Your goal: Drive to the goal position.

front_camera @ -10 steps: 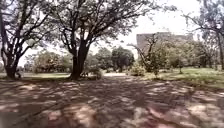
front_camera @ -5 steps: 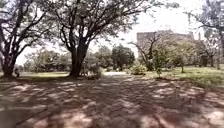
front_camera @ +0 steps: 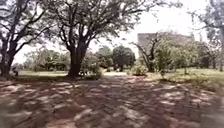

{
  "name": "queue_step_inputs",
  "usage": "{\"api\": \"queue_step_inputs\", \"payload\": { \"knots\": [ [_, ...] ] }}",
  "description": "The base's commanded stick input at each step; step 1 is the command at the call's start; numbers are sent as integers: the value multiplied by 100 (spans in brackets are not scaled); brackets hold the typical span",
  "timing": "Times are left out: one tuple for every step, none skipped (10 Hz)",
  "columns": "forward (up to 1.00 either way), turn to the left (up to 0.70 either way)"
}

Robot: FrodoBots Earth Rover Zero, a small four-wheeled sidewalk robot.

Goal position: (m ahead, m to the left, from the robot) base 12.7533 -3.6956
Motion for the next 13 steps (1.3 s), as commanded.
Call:
{"api": "queue_step_inputs", "payload": {
  "knots": [
    [70, -2],
    [70, -35],
    [70, -35],
    [70, -35],
    [70, -35],
    [70, -21],
    [70, 0],
    [70, 0],
    [70, 0],
    [70, 0],
    [70, 0],
    [70, 0],
    [70, 0]
  ]
}}
